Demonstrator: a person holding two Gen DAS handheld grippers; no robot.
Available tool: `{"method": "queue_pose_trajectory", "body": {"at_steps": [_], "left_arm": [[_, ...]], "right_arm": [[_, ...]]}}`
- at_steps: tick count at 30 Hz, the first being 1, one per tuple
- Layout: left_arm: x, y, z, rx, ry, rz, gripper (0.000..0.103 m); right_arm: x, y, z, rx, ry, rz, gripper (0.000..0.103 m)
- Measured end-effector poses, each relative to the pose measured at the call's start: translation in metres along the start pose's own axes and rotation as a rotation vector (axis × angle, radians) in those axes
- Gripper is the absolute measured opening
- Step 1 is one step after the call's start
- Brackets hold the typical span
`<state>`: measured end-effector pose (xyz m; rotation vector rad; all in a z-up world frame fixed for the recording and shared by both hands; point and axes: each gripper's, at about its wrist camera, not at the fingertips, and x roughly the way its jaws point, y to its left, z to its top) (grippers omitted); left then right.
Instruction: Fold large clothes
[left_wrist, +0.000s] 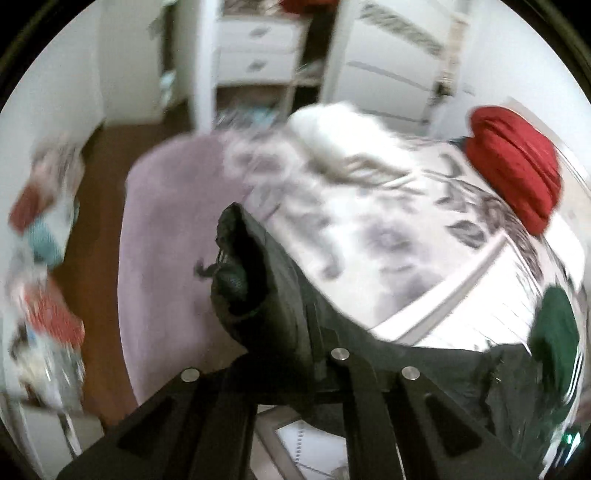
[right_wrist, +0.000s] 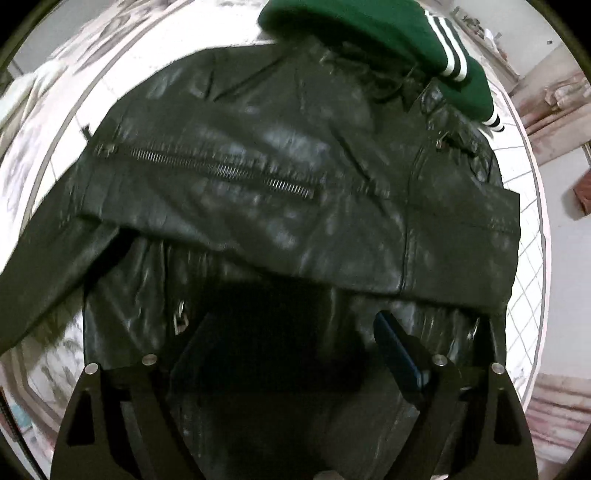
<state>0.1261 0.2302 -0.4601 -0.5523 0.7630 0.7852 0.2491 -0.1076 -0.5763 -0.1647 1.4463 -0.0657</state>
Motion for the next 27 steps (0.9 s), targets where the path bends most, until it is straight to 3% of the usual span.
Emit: {"method": "queue_pose_trajectory", "body": {"at_steps": [5, 9, 12, 16, 19, 23, 27], "left_arm": [[-0.03, -0.081, 0.023, 0.189, -0.083, -0.051, 0.001], [-0.052, -0.168, 0.029, 0.326, -0.139, -0.164, 0.001], [-0.075, -0.242, 0.008, 0.433, -0.14, -0.29, 0.001], [-0.091, -0.348, -0.071, 0.598, 0.002, -0.491, 0.001], [-0.09, -0.408, -0.151, 0.729, 0.142, -0.579, 0.001], [-0.066, -0.453, -0.24, 0.871, 0.319, -0.573, 0.002], [-0.044, -0.465, -0.285, 0.96, 0.413, -0.527, 0.006]], "right_arm": [[-0.002, -0.029, 0.007, 0.075, 0.026, 0.108, 0.089], [-0.008, -0.075, -0.005, 0.12, 0.033, 0.159, 0.089], [-0.01, -0.125, -0.021, 0.179, 0.037, 0.169, 0.089], [-0.004, -0.196, -0.032, 0.273, 0.047, 0.164, 0.089], [0.006, -0.258, -0.048, 0.367, 0.066, 0.15, 0.089], [0.021, -0.319, -0.065, 0.43, 0.098, 0.134, 0.089], [0.035, -0.352, -0.088, 0.458, 0.12, 0.172, 0.089]]}}
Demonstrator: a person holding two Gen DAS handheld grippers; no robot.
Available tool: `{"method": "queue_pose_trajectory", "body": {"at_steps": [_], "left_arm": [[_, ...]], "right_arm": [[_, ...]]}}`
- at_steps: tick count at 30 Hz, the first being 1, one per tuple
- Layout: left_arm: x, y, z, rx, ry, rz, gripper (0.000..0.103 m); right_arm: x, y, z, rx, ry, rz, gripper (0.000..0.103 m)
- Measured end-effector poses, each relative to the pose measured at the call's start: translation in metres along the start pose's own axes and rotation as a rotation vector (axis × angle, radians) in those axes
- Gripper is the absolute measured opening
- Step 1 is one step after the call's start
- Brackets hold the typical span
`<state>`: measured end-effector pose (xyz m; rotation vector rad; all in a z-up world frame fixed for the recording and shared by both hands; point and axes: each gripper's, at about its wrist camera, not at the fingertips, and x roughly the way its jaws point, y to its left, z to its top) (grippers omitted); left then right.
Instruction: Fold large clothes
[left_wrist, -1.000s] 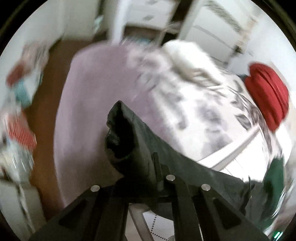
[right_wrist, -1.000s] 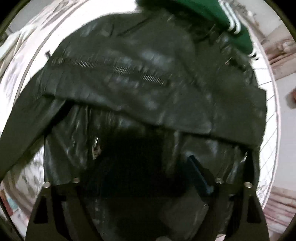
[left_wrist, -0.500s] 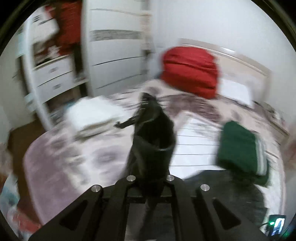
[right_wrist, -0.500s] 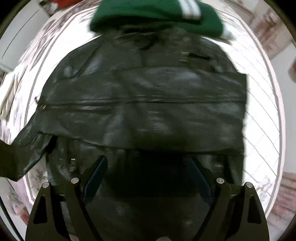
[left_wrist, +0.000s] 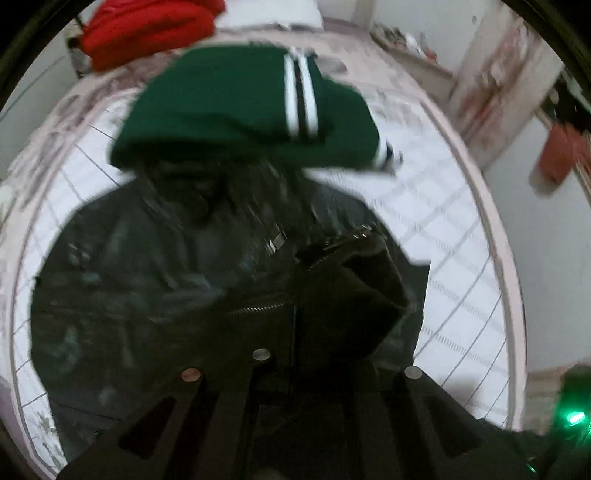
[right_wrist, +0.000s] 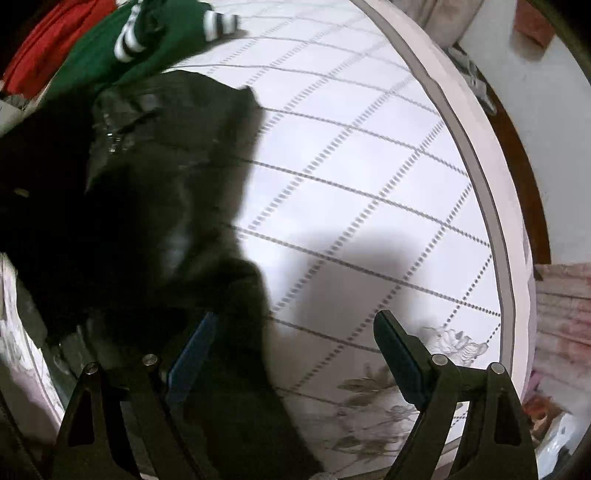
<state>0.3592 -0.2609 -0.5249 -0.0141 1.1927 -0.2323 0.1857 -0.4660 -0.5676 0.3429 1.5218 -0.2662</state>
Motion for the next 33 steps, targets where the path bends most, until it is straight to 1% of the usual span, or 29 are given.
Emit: {"method": "queue_pose_trajectory", "body": {"at_steps": [2, 3, 4, 5, 6, 7, 9, 11, 13, 14, 16, 18, 20, 21, 22, 23, 24, 25, 26, 27, 28, 29, 30, 31, 33], "left_arm": [[-0.003, -0.002, -0.005, 0.017, -0.012, 0.004, 0.009], [-0.008, -0.001, -0.008, 0.019, -0.023, 0.005, 0.012], [-0.013, 0.001, -0.009, 0.02, -0.028, 0.004, 0.03], [-0.02, 0.005, -0.01, 0.019, -0.028, 0.001, 0.069], [-0.027, 0.005, -0.01, 0.014, -0.031, 0.007, 0.087], [-0.031, 0.003, -0.007, 0.008, -0.037, 0.017, 0.098], [-0.057, 0.013, -0.008, -0.032, -0.066, 0.03, 0.098], [-0.08, 0.035, -0.013, -0.086, -0.082, 0.059, 0.098], [-0.099, 0.069, -0.023, -0.142, -0.087, 0.157, 0.098], [-0.102, 0.087, -0.029, -0.168, -0.085, 0.205, 0.098], [-0.099, 0.12, -0.039, -0.211, -0.06, 0.307, 0.098], [-0.079, 0.163, -0.052, -0.264, 0.008, 0.399, 0.098], [-0.059, 0.192, -0.059, -0.308, 0.064, 0.449, 0.098], [-0.049, 0.205, -0.063, -0.325, 0.076, 0.463, 0.098], [-0.04, 0.214, -0.065, -0.33, 0.083, 0.482, 0.098], [-0.03, 0.223, -0.066, -0.332, 0.096, 0.503, 0.098], [-0.023, 0.228, -0.067, -0.338, 0.102, 0.501, 0.098], [-0.013, 0.233, -0.068, -0.35, 0.11, 0.492, 0.098], [-0.009, 0.236, -0.069, -0.354, 0.118, 0.484, 0.1], [-0.002, 0.236, -0.069, -0.353, 0.128, 0.473, 0.1], [0.0, 0.236, -0.069, -0.352, 0.128, 0.469, 0.1], [0.0, 0.234, -0.068, -0.345, 0.121, 0.461, 0.1], [-0.002, 0.232, -0.066, -0.339, 0.12, 0.455, 0.1], [-0.004, 0.232, -0.063, -0.332, 0.119, 0.447, 0.1], [-0.009, 0.23, -0.059, -0.328, 0.097, 0.424, 0.1]], "right_arm": [[0.004, -0.018, -0.004, 0.021, 0.02, 0.048, 0.089], [0.006, -0.026, -0.006, 0.034, 0.032, 0.078, 0.089], [0.006, -0.035, -0.004, 0.043, 0.043, 0.106, 0.089], [0.007, -0.041, -0.006, 0.052, 0.055, 0.135, 0.089], [0.006, -0.046, -0.009, 0.062, 0.067, 0.173, 0.089], [0.005, -0.047, -0.01, 0.065, 0.071, 0.189, 0.089], [-0.002, -0.052, -0.011, 0.07, 0.082, 0.242, 0.089], [-0.013, -0.044, -0.006, 0.076, 0.083, 0.281, 0.089], [-0.023, -0.041, 0.001, 0.081, 0.084, 0.336, 0.089], [-0.028, -0.037, 0.011, 0.083, 0.081, 0.369, 0.089], [-0.029, -0.021, 0.034, 0.078, 0.073, 0.423, 0.089], [-0.029, -0.002, 0.048, 0.069, 0.073, 0.44, 0.089], [-0.012, 0.022, 0.063, 0.048, 0.091, 0.441, 0.086], [0.001, 0.036, 0.067, 0.031, 0.107, 0.436, 0.078], [0.009, 0.046, 0.072, 0.014, 0.13, 0.42, 0.075], [0.023, 0.059, 0.075, -0.022, 0.16, 0.369, 0.074], [0.032, 0.074, 0.083, -0.061, 0.169, 0.327, 0.071], [0.039, 0.085, 0.082, -0.114, 0.169, 0.258, 0.053], [0.042, 0.09, 0.082, -0.143, 0.158, 0.194, 0.042], [0.04, 0.094, 0.08, -0.162, 0.125, 0.139, 0.031], [0.036, 0.095, 0.079, -0.16, 0.105, 0.13, 0.024], [0.03, 0.095, 0.076, -0.155, 0.075, 0.102, 0.013], [0.023, 0.095, 0.074, -0.152, 0.054, 0.085, 0.009], [0.013, 0.096, 0.072, -0.143, 0.03, 0.07, 0.008], [-0.011, 0.098, 0.066, -0.137, -0.037, 0.03, 0.003]]}}
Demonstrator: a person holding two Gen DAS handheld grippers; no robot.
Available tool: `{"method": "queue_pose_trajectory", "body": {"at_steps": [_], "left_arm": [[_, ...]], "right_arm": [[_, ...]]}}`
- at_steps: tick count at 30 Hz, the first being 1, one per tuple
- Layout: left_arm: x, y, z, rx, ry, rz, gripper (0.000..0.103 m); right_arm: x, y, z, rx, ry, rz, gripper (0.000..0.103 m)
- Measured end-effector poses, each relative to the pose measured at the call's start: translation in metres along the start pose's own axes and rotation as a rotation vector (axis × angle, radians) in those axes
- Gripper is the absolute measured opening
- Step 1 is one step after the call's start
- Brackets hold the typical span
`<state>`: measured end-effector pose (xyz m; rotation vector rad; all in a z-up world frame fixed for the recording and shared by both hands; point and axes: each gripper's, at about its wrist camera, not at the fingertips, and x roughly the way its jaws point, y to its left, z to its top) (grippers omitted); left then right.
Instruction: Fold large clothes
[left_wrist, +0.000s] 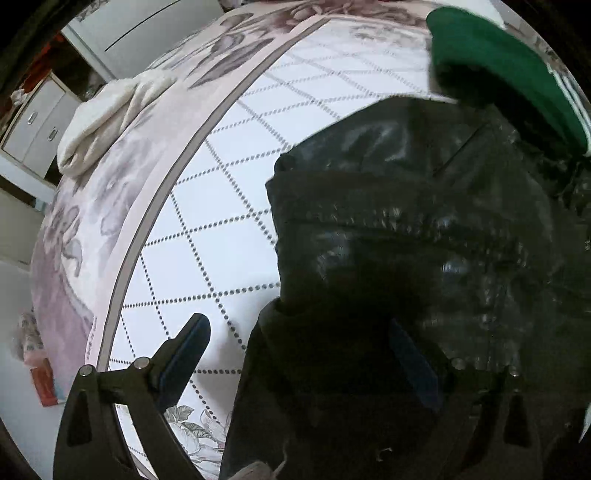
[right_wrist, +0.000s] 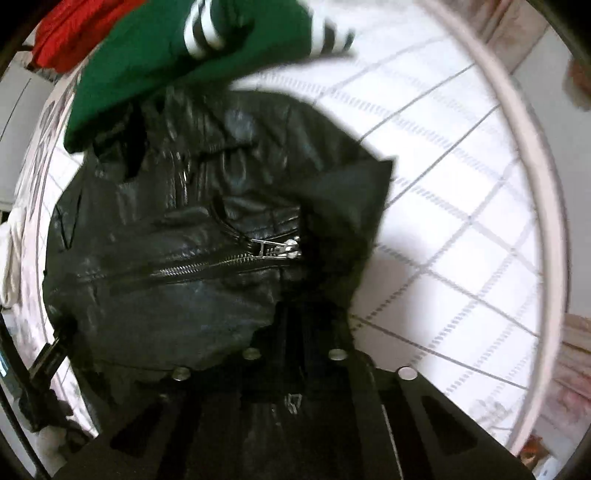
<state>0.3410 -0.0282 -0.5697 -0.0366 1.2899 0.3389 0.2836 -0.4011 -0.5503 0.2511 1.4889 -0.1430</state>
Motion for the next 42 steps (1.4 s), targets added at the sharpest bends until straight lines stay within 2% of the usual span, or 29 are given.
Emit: {"method": "queue_pose_trajectory", "body": {"at_steps": [2, 3, 6, 8, 11, 14, 17, 18, 19, 22, 26, 28, 30, 32, 35, 38, 42], "left_arm": [[0.004, 0.0, 0.002, 0.002, 0.002, -0.02, 0.1], [0.012, -0.001, 0.002, 0.0, 0.019, -0.028, 0.1], [0.027, 0.002, 0.004, -0.029, 0.031, -0.081, 0.103], [0.028, 0.003, 0.004, -0.04, 0.029, -0.098, 0.103], [0.015, -0.001, -0.001, -0.023, 0.003, -0.048, 0.103], [-0.009, -0.009, -0.011, -0.016, -0.014, -0.006, 0.103], [-0.06, -0.025, -0.033, -0.016, -0.065, 0.028, 0.103], [-0.074, -0.03, -0.039, -0.014, -0.075, 0.038, 0.103], [-0.09, -0.037, -0.049, -0.012, -0.086, 0.046, 0.103], [-0.139, -0.072, -0.091, -0.005, -0.08, 0.067, 0.103], [-0.177, -0.155, -0.166, 0.112, -0.029, 0.11, 0.103], [-0.178, -0.2, -0.2, 0.202, -0.012, 0.145, 0.103], [-0.174, -0.258, -0.241, 0.345, -0.029, 0.218, 0.103], [-0.156, -0.301, -0.27, 0.456, -0.002, 0.263, 0.103], [-0.13, -0.331, -0.289, 0.501, 0.034, 0.269, 0.103], [-0.101, -0.344, -0.293, 0.515, 0.05, 0.324, 0.103], [-0.1, -0.341, -0.275, 0.482, -0.007, 0.392, 0.103]], "right_arm": [[-0.011, 0.003, 0.0, -0.004, -0.048, -0.043, 0.003], [-0.005, 0.004, 0.002, -0.005, -0.04, -0.064, 0.003], [0.037, 0.0, 0.01, 0.022, 0.051, -0.081, 0.003], [0.055, 0.001, 0.014, 0.012, 0.08, -0.088, 0.003], [0.065, 0.002, 0.022, 0.008, 0.114, -0.076, 0.004], [0.056, -0.005, 0.03, -0.016, 0.155, -0.015, 0.009], [0.025, -0.034, 0.032, -0.04, 0.184, 0.108, 0.033], [0.011, -0.044, 0.026, -0.062, 0.198, 0.136, 0.055], [0.002, -0.05, 0.024, -0.08, 0.207, 0.14, 0.069], [-0.027, -0.085, 0.002, -0.148, 0.25, 0.174, 0.07], [-0.053, -0.157, -0.036, -0.198, 0.285, 0.15, 0.07], [-0.052, -0.186, -0.039, -0.2, 0.286, 0.11, 0.07], [-0.042, -0.221, -0.044, -0.169, 0.308, 0.097, 0.07], [-0.028, -0.242, -0.042, -0.131, 0.334, 0.093, 0.07], [-0.013, -0.256, -0.037, -0.123, 0.331, 0.075, 0.07], [-0.001, -0.266, -0.033, -0.122, 0.318, 0.075, 0.07], [0.023, -0.254, -0.024, -0.104, 0.313, 0.132, 0.07]]}}
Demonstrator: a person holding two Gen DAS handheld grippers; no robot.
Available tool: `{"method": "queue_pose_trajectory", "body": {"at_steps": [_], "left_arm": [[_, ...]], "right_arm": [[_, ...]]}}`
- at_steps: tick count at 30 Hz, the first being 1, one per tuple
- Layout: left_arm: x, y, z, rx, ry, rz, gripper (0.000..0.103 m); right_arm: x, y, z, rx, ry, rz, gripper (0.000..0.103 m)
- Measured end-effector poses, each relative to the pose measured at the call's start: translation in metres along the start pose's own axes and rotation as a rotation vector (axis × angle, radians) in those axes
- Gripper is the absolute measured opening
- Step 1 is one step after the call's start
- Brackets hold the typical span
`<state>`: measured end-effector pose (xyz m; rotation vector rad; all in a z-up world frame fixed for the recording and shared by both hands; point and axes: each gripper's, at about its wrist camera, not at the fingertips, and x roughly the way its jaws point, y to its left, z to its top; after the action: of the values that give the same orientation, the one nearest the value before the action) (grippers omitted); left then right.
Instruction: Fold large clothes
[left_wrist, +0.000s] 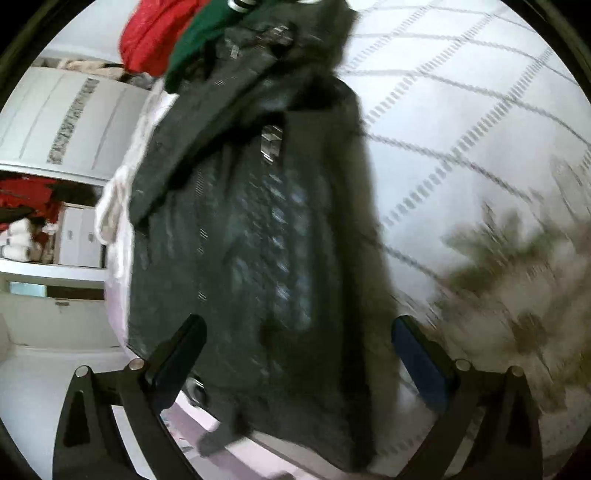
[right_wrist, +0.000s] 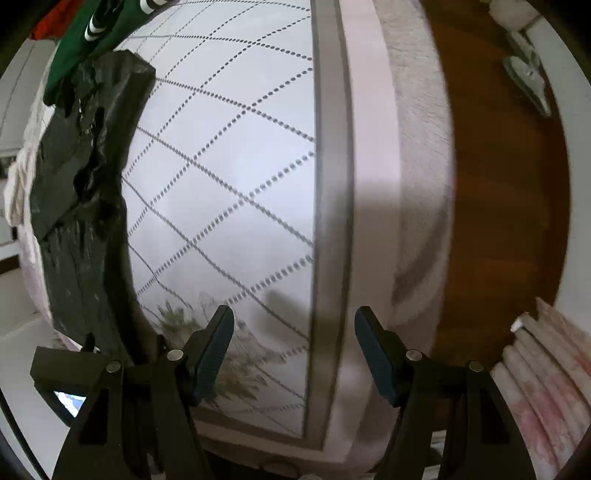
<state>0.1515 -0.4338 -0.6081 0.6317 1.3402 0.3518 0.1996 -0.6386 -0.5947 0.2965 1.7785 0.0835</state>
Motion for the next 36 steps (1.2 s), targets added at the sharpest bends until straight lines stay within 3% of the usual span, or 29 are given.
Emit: {"method": "queue_pose_trajectory", "body": {"at_steps": [2, 3, 6, 7, 8, 10, 15, 18, 20, 21, 22, 28, 32, 36], "left_arm": [[0.006, 0.013, 0.005, 0.003, -0.008, 0.081, 0.1], [0.009, 0.022, 0.006, -0.005, 0.004, 0.084, 0.099], [0.021, 0.05, 0.007, -0.064, 0.026, 0.005, 0.082], [0.021, 0.052, 0.006, -0.065, 0.026, -0.022, 0.058], [0.018, 0.055, 0.004, -0.062, 0.014, -0.057, 0.027], [0.01, 0.054, 0.002, -0.04, -0.013, -0.071, 0.008], [-0.002, 0.059, 0.002, -0.041, -0.031, -0.119, 0.005], [-0.006, 0.074, 0.007, -0.053, -0.038, -0.145, 0.004], [-0.005, 0.089, 0.008, -0.083, -0.038, -0.179, 0.004], [-0.005, 0.096, 0.009, -0.089, -0.043, -0.192, 0.004], [-0.005, 0.104, 0.008, -0.102, -0.048, -0.205, 0.004], [-0.016, 0.169, -0.007, -0.195, -0.087, -0.327, 0.004], [-0.015, 0.242, -0.02, -0.279, -0.119, -0.414, 0.005], [0.025, 0.315, -0.032, -0.405, -0.093, -0.49, 0.006]], "right_arm": [[0.009, 0.004, 0.013, 0.001, 0.0, 0.083, 0.07], [0.014, 0.009, 0.02, -0.002, -0.001, 0.133, 0.07], [0.024, 0.025, 0.04, -0.018, -0.011, 0.274, 0.07], [0.027, 0.031, 0.046, -0.019, -0.014, 0.321, 0.07], [0.031, 0.04, 0.053, -0.014, -0.018, 0.378, 0.07], [0.042, 0.056, 0.071, 0.0, -0.022, 0.509, 0.07], [0.075, 0.09, 0.116, 0.099, -0.008, 0.779, 0.075], [0.095, 0.124, 0.133, 0.126, 0.052, 0.866, 0.075], [0.104, 0.147, 0.14, 0.108, 0.088, 0.835, 0.041], [0.105, 0.158, 0.142, 0.103, 0.091, 0.772, 0.027], [0.101, 0.164, 0.141, 0.1, 0.068, 0.742, 0.019], [0.019, 0.214, 0.116, 0.018, 0.001, 0.642, 0.013], [-0.042, 0.289, 0.099, -0.097, -0.047, 0.513, 0.013], [-0.068, 0.389, 0.097, -0.207, -0.067, 0.384, 0.013]]}}
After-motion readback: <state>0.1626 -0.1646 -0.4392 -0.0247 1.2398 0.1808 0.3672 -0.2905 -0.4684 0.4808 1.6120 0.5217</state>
